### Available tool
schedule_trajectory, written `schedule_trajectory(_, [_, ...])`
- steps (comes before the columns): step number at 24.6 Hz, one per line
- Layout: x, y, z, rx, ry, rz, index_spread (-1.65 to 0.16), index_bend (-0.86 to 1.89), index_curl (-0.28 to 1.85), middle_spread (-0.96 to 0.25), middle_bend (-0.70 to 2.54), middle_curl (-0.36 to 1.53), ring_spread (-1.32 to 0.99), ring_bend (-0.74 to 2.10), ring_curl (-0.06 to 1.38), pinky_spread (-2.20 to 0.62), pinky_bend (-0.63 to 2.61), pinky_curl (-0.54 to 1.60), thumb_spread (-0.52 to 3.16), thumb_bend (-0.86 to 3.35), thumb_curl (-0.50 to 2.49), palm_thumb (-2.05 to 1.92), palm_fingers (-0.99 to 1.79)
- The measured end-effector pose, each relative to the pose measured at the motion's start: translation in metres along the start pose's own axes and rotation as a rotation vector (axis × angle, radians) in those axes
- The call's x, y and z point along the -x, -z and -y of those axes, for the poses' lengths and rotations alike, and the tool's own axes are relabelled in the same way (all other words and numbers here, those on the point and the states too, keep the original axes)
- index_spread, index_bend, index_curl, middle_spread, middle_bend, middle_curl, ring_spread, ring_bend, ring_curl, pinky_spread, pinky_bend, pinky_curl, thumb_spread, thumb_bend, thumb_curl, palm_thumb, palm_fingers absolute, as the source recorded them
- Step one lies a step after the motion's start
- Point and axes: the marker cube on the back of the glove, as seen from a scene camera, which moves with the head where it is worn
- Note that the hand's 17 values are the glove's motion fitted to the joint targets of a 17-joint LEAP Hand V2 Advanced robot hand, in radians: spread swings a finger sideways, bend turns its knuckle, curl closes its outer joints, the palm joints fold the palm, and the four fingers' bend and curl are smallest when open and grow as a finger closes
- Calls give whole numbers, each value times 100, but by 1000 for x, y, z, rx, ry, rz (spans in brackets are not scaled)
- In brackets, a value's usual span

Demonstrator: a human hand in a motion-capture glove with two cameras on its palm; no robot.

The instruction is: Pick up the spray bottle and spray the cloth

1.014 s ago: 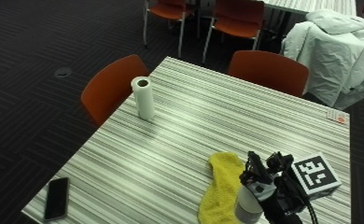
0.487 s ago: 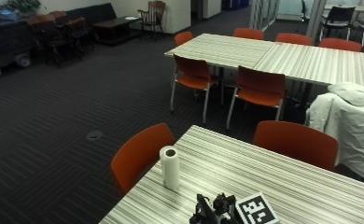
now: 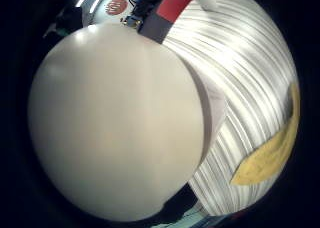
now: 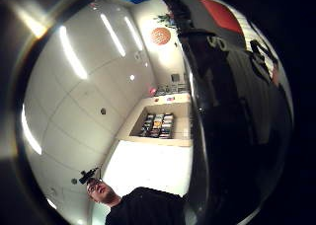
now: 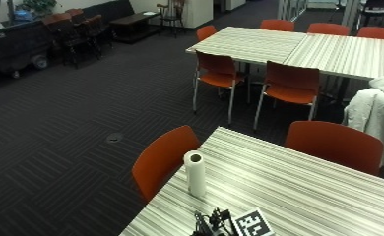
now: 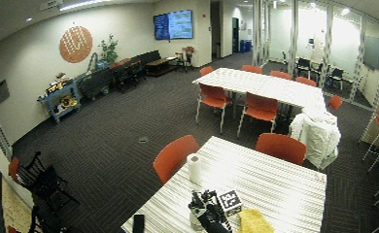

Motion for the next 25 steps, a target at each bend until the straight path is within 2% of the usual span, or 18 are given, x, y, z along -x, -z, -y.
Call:
schedule_trajectory(10, [-78,4,-15,-43,-206,-38,-12,46,68,-5,51,69,-12,39,53,3,4,21,69,-1,83,120,85])
schedule_trajectory(25, [-56,10,6,13,-169,-99,-12,53,67,-3,55,66,-10,40,50,7,6,11,78,-1,80,121,80])
